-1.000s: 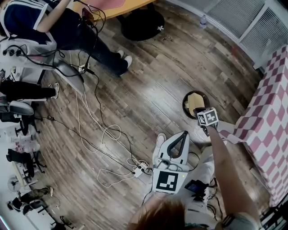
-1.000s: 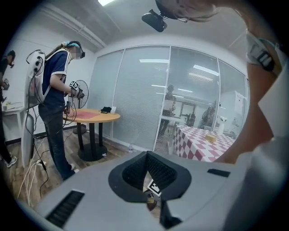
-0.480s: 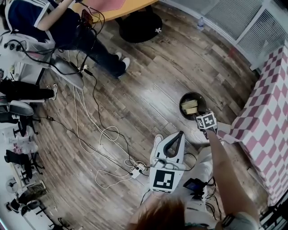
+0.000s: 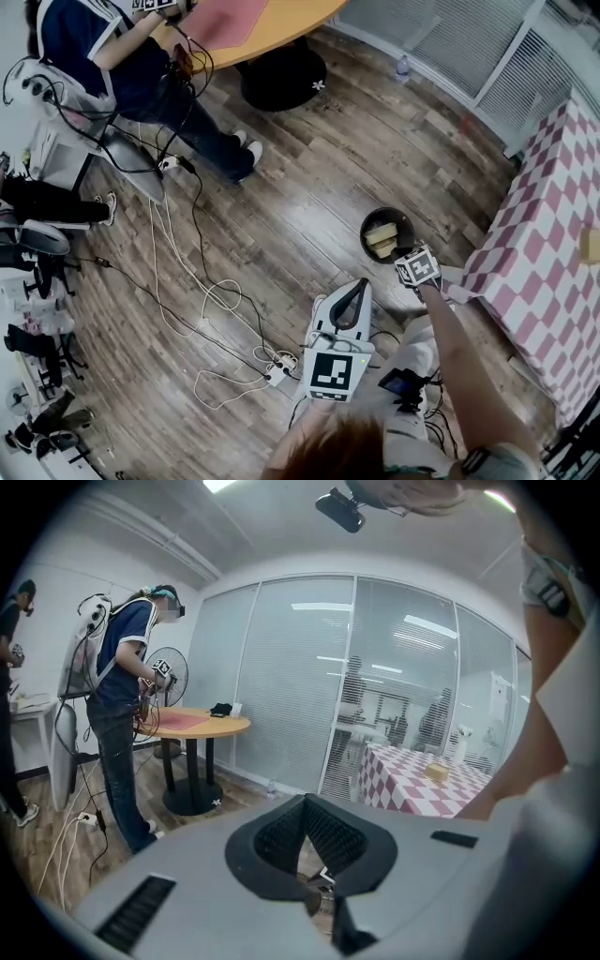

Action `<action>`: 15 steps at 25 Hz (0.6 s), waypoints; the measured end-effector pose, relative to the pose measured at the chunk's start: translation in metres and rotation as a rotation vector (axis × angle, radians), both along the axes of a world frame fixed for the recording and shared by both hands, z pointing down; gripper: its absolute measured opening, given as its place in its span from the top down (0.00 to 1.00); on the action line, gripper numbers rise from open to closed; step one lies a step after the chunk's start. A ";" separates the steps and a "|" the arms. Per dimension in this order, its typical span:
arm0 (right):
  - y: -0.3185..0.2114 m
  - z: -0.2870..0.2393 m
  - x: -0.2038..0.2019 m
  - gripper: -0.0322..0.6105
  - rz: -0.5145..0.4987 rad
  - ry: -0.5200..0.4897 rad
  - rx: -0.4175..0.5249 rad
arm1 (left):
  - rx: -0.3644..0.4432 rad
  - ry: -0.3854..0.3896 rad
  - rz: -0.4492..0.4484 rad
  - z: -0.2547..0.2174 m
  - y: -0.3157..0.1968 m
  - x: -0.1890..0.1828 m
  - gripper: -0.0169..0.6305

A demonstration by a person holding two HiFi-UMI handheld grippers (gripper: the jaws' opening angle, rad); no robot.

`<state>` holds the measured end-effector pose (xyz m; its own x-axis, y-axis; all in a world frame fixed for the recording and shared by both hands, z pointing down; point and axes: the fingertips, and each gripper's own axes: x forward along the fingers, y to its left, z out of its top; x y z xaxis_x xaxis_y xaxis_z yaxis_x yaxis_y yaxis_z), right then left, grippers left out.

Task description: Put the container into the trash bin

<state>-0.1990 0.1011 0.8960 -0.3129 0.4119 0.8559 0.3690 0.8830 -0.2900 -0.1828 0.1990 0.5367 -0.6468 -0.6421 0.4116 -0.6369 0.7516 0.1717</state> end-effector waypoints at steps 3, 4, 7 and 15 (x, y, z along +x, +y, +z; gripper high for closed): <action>0.002 -0.014 0.006 0.95 -0.017 -0.007 -0.004 | -0.004 0.000 -0.003 -0.005 -0.001 0.003 0.97; 0.002 -0.020 0.007 0.96 -0.017 -0.017 -0.007 | -0.005 -0.004 -0.001 -0.008 -0.002 0.004 0.97; 0.007 -0.040 0.010 0.96 -0.042 -0.057 -0.017 | -0.004 -0.017 0.002 -0.016 -0.007 0.005 0.97; 0.028 -0.113 0.016 0.96 -0.080 -0.209 -0.108 | 0.010 -0.044 0.016 -0.036 -0.016 0.011 0.97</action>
<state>-0.1826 0.1286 0.7830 -0.4409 0.5280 0.7258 0.4987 0.8165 -0.2910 -0.1714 0.1830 0.5005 -0.6537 -0.6562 0.3770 -0.6557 0.7398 0.1506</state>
